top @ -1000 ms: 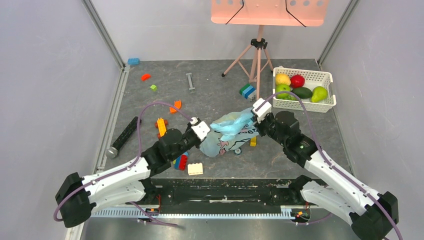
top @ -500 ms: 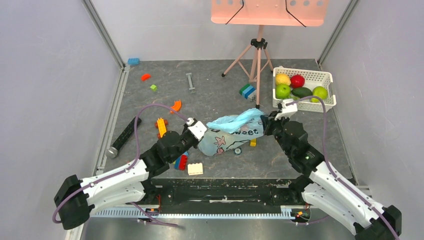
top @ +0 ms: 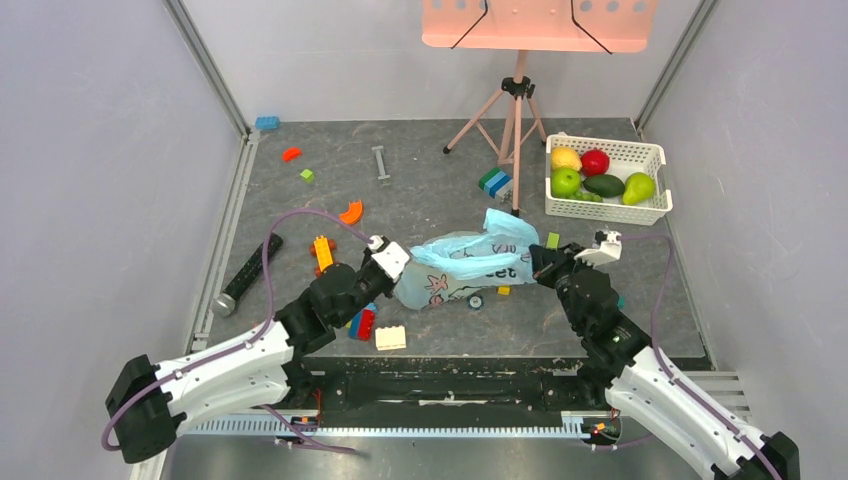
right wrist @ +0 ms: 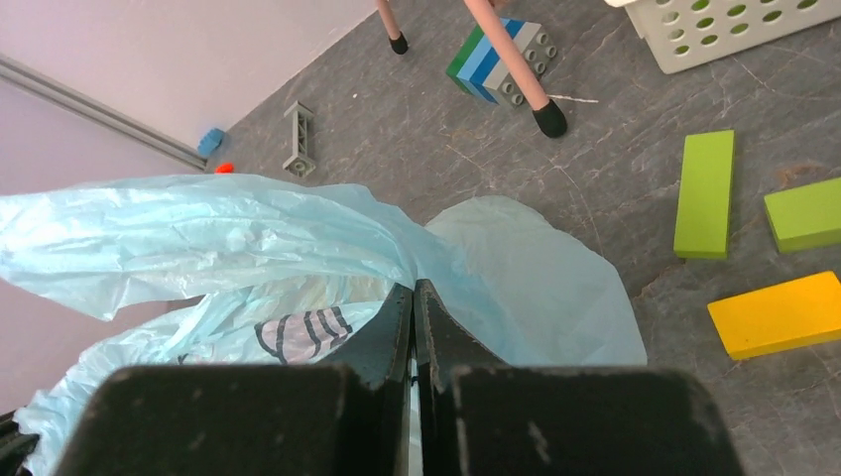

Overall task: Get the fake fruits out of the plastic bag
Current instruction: Untie the plastic bag at the center of the board, then adjust the plastic bag at the center of the board.

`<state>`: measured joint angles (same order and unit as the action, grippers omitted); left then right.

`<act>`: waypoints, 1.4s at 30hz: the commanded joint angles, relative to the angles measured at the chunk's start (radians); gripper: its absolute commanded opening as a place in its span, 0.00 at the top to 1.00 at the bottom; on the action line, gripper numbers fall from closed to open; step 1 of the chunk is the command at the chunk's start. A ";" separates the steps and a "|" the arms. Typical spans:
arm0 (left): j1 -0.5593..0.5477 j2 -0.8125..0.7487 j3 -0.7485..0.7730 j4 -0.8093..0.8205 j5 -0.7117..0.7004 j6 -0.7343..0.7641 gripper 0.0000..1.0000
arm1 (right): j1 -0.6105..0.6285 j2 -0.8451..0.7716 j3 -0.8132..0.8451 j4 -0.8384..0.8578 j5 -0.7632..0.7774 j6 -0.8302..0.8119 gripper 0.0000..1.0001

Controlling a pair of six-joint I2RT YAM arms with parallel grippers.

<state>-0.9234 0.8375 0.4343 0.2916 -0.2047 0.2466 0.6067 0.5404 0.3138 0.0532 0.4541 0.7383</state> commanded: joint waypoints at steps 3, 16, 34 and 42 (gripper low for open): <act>0.000 -0.043 0.026 -0.029 0.033 -0.007 0.36 | 0.001 -0.044 -0.036 0.080 0.029 0.097 1.00; -0.030 0.001 0.326 -0.334 0.560 0.132 0.00 | 0.001 -0.001 -0.005 0.123 -0.057 0.032 1.00; -0.393 0.507 0.534 -0.117 0.010 0.285 0.00 | 0.001 0.008 -0.018 0.134 -0.088 0.005 1.00; -0.416 0.500 0.514 -0.006 -0.138 0.291 0.02 | 0.000 -0.008 -0.022 0.124 -0.091 -0.015 1.00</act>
<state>-1.3285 1.3788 0.9249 0.1566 -0.2539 0.5026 0.6060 0.5426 0.2710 0.1570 0.3660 0.7467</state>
